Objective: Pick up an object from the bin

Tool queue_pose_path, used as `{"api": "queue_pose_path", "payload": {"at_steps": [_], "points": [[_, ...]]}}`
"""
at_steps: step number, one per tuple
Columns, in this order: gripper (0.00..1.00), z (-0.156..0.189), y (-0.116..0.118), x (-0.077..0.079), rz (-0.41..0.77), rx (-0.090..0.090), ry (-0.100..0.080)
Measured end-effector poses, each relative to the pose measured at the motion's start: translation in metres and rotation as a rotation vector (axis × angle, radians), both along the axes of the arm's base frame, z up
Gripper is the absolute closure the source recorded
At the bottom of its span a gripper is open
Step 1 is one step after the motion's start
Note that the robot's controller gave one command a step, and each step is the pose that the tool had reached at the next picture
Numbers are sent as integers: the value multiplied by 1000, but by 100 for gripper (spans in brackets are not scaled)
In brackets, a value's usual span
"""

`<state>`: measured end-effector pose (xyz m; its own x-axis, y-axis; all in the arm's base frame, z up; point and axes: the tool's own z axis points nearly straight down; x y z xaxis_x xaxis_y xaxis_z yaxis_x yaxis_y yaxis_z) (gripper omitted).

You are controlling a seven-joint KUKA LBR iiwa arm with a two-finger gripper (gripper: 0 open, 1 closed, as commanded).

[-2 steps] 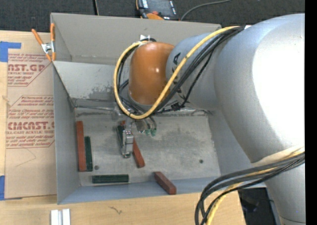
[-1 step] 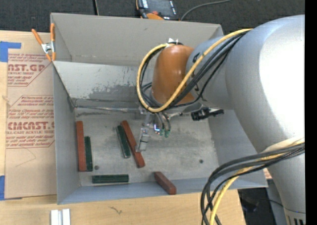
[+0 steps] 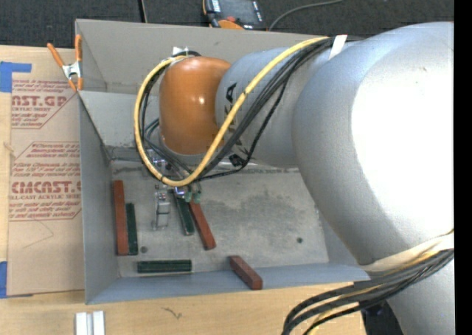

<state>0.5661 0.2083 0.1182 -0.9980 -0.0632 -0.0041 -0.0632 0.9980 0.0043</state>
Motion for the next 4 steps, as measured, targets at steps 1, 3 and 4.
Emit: {"api": "queue_pose_path", "payload": {"at_steps": [1,3,4], "points": [[0,-27,-52,0,485,-6,3],[0,-46,-64,27,1092,-6,-6],[100,-42,-62,29,1090,-5,-12]]}}
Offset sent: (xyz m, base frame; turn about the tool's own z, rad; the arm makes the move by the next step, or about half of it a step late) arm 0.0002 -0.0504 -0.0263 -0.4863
